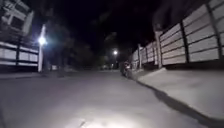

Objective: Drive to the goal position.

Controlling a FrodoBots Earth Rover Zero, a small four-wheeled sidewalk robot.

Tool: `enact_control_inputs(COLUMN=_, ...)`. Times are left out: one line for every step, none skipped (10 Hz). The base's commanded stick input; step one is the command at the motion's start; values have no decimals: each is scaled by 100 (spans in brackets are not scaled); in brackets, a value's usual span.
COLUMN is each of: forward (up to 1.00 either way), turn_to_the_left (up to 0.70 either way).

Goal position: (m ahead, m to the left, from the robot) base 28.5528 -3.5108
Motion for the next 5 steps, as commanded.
enact_control_inputs(forward=70, turn_to_the_left=0)
enact_control_inputs(forward=70, turn_to_the_left=0)
enact_control_inputs(forward=70, turn_to_the_left=0)
enact_control_inputs(forward=70, turn_to_the_left=0)
enact_control_inputs(forward=70, turn_to_the_left=0)
